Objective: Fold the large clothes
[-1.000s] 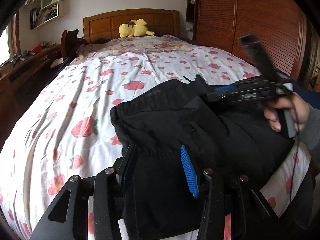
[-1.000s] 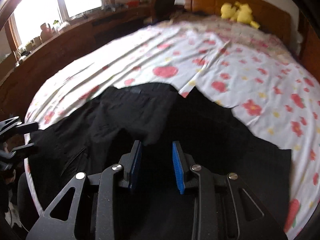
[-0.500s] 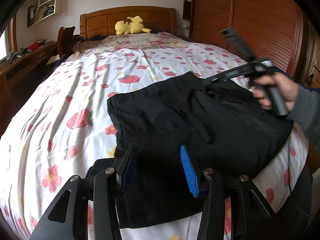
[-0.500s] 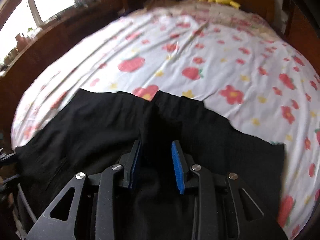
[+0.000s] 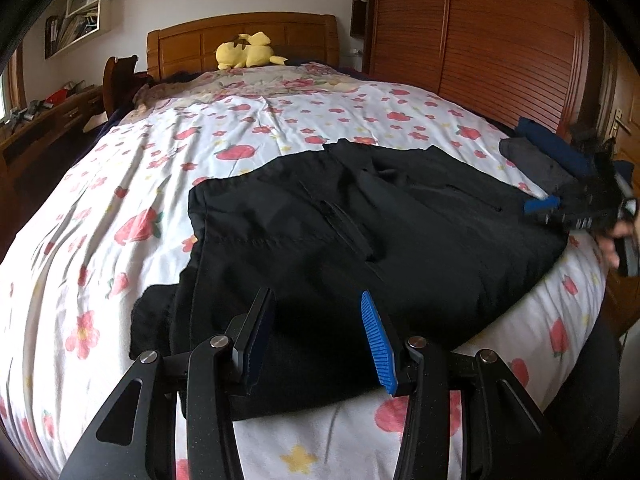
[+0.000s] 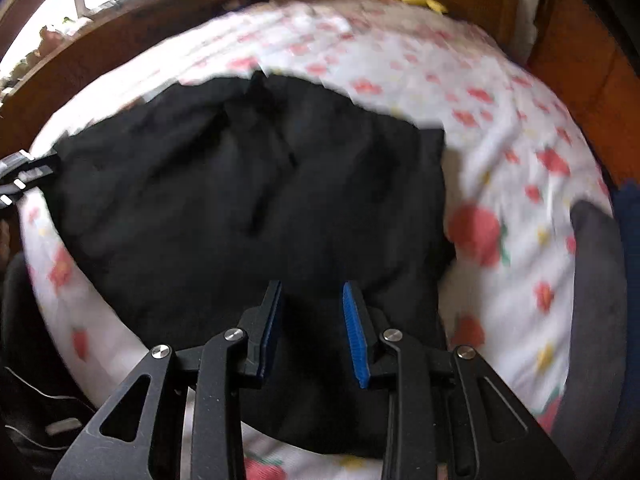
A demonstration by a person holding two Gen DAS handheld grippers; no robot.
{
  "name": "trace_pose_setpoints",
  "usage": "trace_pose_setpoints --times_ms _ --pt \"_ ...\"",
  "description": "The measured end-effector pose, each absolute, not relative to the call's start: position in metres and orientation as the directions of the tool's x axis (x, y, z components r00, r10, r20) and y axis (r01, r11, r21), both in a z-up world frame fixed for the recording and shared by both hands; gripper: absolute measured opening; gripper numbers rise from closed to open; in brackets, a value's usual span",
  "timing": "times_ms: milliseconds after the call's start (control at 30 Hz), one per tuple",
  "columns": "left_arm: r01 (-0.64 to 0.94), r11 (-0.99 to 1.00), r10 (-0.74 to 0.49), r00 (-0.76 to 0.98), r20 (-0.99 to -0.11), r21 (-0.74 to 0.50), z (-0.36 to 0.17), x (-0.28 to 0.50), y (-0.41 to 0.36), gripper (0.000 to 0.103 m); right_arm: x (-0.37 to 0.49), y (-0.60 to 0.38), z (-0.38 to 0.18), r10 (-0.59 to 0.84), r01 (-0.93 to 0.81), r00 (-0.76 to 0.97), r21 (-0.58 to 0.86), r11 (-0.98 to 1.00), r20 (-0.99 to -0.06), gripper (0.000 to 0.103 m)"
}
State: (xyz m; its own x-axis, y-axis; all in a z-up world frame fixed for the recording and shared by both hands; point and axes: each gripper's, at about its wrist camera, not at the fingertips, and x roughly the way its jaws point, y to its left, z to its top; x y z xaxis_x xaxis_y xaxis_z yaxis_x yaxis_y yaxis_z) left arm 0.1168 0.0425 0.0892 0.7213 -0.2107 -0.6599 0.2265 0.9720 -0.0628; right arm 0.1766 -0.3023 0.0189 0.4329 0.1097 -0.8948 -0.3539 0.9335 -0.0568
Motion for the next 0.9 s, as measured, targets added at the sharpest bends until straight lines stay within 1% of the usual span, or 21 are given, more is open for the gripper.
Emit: trace_pose_setpoints --times_ms 33,100,200,300,433,533,633,767,833,900 --pt "0.226 0.972 -0.210 0.720 -0.661 -0.062 0.089 0.116 0.042 0.047 0.176 -0.306 0.002 0.096 -0.346 0.402 -0.054 0.937 -0.911 0.031" --pt "0.226 0.972 -0.206 0.717 -0.666 -0.058 0.088 0.116 0.040 0.047 0.171 -0.308 -0.008 0.102 -0.336 0.402 -0.043 0.941 -0.910 0.031" --pt "0.219 0.975 -0.192 0.709 -0.679 -0.046 0.086 0.116 0.041 0.047 0.166 -0.304 0.005 0.073 -0.302 0.431 -0.068 0.951 -0.899 0.031" --pt "0.217 0.975 -0.185 0.708 -0.681 -0.040 0.087 0.115 0.040 0.047 0.156 -0.294 0.025 0.091 -0.314 0.485 -0.075 0.947 -0.870 0.031" --pt "0.210 0.977 -0.178 0.708 -0.683 -0.036 0.088 0.113 0.036 0.047 0.146 -0.262 0.043 0.155 -0.376 0.523 -0.063 0.924 -0.838 0.031" --pt "0.208 0.978 -0.173 0.705 -0.687 -0.033 0.087 0.112 0.034 0.047 0.142 -0.239 0.046 0.244 -0.422 0.520 0.003 0.907 -0.818 0.031" --pt "0.214 0.977 -0.170 0.696 -0.698 -0.024 0.087 0.111 0.033 0.047 0.140 -0.219 0.041 0.285 -0.433 0.513 0.043 0.900 -0.810 0.031" --pt "0.219 0.975 -0.179 0.690 -0.701 -0.033 0.089 0.109 0.035 0.052 0.140 -0.194 0.039 0.338 -0.469 0.497 0.080 0.880 -0.799 0.031" --pt "0.214 0.976 -0.176 0.692 -0.700 -0.034 0.091 0.107 0.037 0.053 0.144 -0.184 0.032 0.342 -0.485 0.482 0.080 0.871 -0.807 0.031" --pt "0.208 0.978 -0.165 0.696 -0.699 -0.023 0.092 0.104 0.039 0.054 0.139 -0.180 0.023 0.309 -0.484 0.474 0.049 0.874 -0.825 0.031"
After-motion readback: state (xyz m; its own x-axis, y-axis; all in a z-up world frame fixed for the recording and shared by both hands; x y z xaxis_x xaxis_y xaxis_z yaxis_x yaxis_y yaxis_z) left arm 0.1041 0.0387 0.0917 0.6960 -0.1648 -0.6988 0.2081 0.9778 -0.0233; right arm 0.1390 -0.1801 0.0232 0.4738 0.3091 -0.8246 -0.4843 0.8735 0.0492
